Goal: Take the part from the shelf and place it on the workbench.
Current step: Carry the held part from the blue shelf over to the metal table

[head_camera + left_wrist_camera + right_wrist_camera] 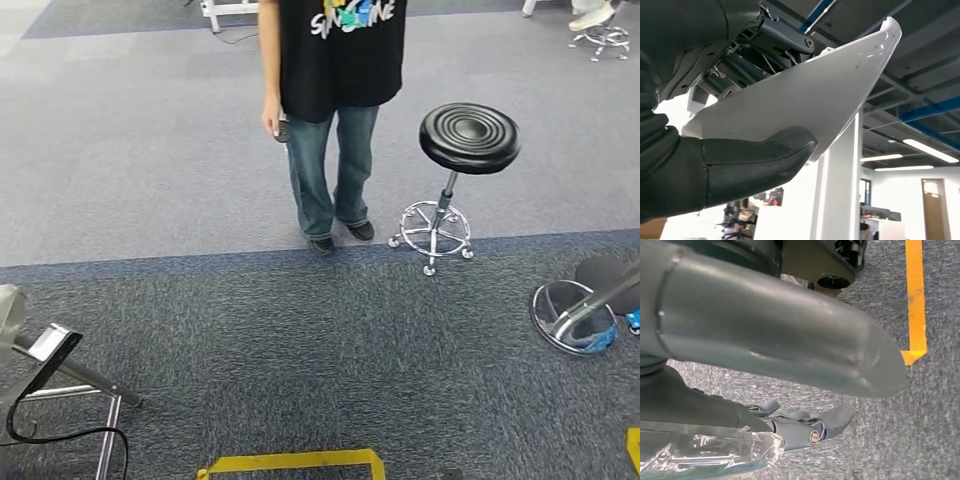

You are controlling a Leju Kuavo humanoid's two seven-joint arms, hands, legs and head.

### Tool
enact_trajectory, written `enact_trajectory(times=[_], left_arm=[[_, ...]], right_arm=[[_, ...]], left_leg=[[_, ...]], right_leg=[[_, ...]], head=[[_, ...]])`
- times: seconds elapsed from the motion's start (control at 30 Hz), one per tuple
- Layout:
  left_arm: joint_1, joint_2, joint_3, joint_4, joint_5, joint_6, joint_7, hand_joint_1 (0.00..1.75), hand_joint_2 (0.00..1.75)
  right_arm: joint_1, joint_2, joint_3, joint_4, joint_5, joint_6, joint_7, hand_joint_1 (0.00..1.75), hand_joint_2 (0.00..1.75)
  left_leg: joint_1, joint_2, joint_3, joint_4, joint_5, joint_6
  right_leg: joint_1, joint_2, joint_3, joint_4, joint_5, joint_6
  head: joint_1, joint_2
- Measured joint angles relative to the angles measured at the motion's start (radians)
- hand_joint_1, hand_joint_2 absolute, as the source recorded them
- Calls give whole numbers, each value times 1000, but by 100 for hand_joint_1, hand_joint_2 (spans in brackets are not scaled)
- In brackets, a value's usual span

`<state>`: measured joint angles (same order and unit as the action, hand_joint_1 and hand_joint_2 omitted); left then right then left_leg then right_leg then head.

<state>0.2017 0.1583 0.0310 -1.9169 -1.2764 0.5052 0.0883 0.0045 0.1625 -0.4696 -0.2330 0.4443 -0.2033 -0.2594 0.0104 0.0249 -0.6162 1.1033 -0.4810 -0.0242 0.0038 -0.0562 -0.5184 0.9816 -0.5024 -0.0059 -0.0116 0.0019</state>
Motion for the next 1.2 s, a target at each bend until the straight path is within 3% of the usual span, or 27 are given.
enact_trajectory(times=[0.07,0.17,0.23,0.33,0.37,0.4,0.43,0.47,0.53,0.6,0.67,0.73,0.83,0.87,0.9,0.93,1.03,1.1,1.2], left_arm=[[-3,0,0,0,0,0,0,175,175],[1,0,1,0,0,0,1,175,175],[2,0,2,-1,0,0,1,175,175],[2,-2,2,-1,1,0,1,175,175],[3,-3,2,-1,1,1,1,175,175],[4,-3,2,-1,1,1,1,175,175],[5,-3,2,-1,1,1,1,175,175],[5,-3,2,-1,1,1,1,175,175],[4,-3,2,-1,1,1,1,175,175],[5,-4,2,-1,1,2,1,175,175],[7,-4,2,-1,1,2,1,175,175],[6,-3,3,-1,1,1,1,175,175],[4,-2,3,-1,1,0,2,175,175],[6,-2,3,-1,1,0,2,175,175],[7,-2,3,-1,1,0,3,175,175],[8,-2,3,-1,1,0,4,175,175],[7,-2,2,-1,0,0,5,175,175],[6,-2,2,-1,0,0,5,175,175],[8,-3,3,-1,0,0,7,175,175]], right_arm=[[0,0,0,-1,0,0,0,0,0],[-1,0,0,-2,0,0,0,0,0],[-2,0,0,-2,0,0,0,0,0],[-1,0,0,-3,0,0,0,0,0],[1,0,0,-3,0,0,0,0,0],[3,0,0,-3,0,0,0,0,0],[4,0,0,-3,0,0,0,0,0],[4,0,0,-4,0,0,0,0,0],[3,0,0,-4,0,0,0,0,0],[3,0,0,-4,1,0,0,0,0],[3,0,0,-5,1,-1,0,0,0],[1,1,-1,-5,1,-2,0,0,0],[3,1,-1,-5,2,-1,1,0,0],[4,1,-1,-5,2,-1,1,0,0],[4,1,-1,-5,2,-1,2,0,0],[4,1,-1,-5,2,-1,2,0,0],[3,1,-2,-6,2,0,2,0,0],[3,1,-3,-6,2,0,2,0,0],[2,1,-5,-7,2,0,2,0,0]], left_leg=[[-6,26,41,-83,18,9],[-9,11,40,-96,15,30],[-7,-4,41,-99,17,42],[-8,-27,41,-100,17,54],[-9,-37,41,-100,17,55],[-11,-48,42,-100,16,56],[-12,-59,43,-99,17,56],[-13,-70,45,-99,16,56],[-13,-90,46,-98,16,53],[-9,-107,39,-96,19,45],[-5,-119,32,-96,22,34],[-5,-94,18,-66,-1,24],[-2,-43,-61,103,-89,8],[0,-38,-86,155,-106,4],[3,-35,-98,178,-106,1],[5,-32,-92,165,-88,-2],[5,4,7,-21,2,-3],[-1,25,43,-92,16,8],[-4,5,41,-98,15,29]], right_leg=[[6,-15,1,5,-7,10],[7,-34,-1,8,-14,23],[3,-8,-21,53,-46,32],[1,48,-117,247,-134,36],[1,53,-143,292,-144,35],[1,54,-152,301,-134,33],[1,57,-144,274,-106,30],[2,65,-117,210,-64,25],[0,104,-54,77,-7,15],[1,129,-25,21,2,11],[2,114,-20,11,5,7],[-1,95,-12,-2,12,-1],[-2,61,-7,-9,13,-9],[-2,50,-7,-9,12,-9],[-2,39,-6,-8,10,-9],[-2,29,-6,-7,9,-8],[-1,4,0,-2,0,3],[4,-9,2,3,-7,13],[3,-19,3,8,-16,27]], head=[[1,0],[1,0],[5,0],[9,0],[9,0],[9,0],[9,0],[9,0],[8,0],[8,0],[8,0],[6,0],[1,0],[1,0],[1,0],[1,0],[0,0],[1,0],[2,0]])
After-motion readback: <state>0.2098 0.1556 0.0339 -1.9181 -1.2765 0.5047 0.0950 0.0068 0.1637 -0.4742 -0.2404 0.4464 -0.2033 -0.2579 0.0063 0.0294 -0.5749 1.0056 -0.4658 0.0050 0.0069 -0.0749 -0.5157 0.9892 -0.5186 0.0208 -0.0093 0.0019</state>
